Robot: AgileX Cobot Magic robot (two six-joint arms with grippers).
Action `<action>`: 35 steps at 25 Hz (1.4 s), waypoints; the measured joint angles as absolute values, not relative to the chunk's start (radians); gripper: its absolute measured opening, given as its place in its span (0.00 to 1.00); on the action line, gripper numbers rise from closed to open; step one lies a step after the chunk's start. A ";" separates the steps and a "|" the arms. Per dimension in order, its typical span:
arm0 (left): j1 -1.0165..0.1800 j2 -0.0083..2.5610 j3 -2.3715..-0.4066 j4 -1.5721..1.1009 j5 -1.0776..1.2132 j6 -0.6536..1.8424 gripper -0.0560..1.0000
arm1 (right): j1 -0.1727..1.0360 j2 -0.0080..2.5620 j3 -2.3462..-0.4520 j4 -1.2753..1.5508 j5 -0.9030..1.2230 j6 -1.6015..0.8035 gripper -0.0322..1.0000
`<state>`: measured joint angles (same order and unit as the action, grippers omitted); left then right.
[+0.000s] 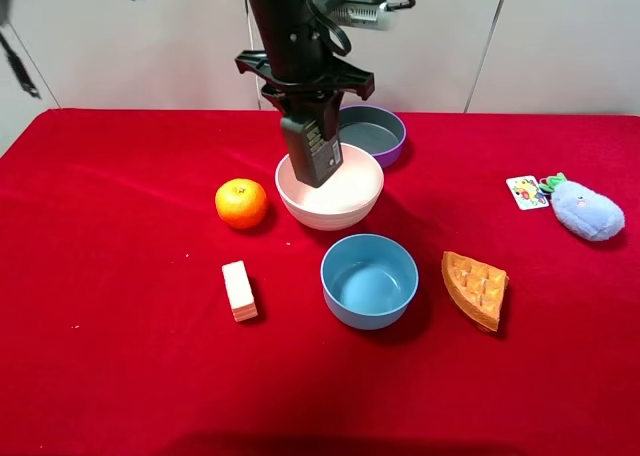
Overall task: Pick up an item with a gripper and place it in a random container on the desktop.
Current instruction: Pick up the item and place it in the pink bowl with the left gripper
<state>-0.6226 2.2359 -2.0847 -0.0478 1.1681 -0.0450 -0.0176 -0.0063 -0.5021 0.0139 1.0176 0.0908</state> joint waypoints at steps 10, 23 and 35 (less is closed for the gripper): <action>-0.623 2.312 -2.095 -0.048 1.117 0.036 0.45 | -0.018 -0.006 -0.502 0.014 1.018 0.091 0.70; -0.623 2.378 -2.095 -0.071 1.081 0.083 0.45 | -0.018 -0.006 -0.502 0.017 1.018 0.091 0.70; -0.623 2.378 -2.098 -0.073 1.036 0.084 0.68 | -0.018 -0.006 -0.502 0.018 1.018 0.091 0.70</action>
<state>-0.6226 2.3778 -2.0982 -0.0729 1.0363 0.0843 -0.0176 -0.0063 -0.5021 0.0180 1.0176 0.0908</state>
